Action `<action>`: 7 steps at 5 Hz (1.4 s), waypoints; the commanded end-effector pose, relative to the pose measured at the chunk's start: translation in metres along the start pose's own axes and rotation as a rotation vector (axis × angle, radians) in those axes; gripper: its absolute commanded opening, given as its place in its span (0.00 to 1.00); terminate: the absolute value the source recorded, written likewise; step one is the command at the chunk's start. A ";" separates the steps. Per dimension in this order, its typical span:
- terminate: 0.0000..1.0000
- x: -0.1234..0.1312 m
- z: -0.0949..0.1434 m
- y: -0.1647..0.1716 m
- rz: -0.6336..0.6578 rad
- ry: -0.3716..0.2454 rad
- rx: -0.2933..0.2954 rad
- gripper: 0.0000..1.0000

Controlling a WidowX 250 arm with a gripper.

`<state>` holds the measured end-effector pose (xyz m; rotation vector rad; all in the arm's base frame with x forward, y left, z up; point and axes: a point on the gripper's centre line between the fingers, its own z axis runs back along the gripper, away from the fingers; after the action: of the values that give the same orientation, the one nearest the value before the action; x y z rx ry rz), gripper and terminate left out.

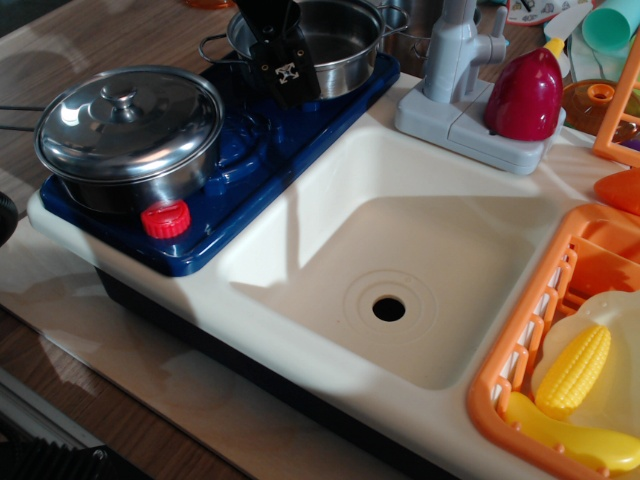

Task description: Put pan from stove to sink

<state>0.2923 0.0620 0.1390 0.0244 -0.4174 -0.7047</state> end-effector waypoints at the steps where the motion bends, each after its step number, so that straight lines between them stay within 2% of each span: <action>1: 0.00 0.001 -0.001 0.010 0.005 -0.023 0.026 0.00; 2: 0.00 0.003 0.000 0.012 0.011 -0.014 0.015 0.00; 4: 0.00 0.014 0.007 0.004 0.039 0.013 0.041 0.00; 6: 0.00 0.048 0.049 -0.009 0.089 0.117 0.108 0.00; 7: 0.00 0.057 0.060 -0.036 0.178 0.151 0.161 0.00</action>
<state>0.2765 -0.0102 0.1993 0.1877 -0.2802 -0.4139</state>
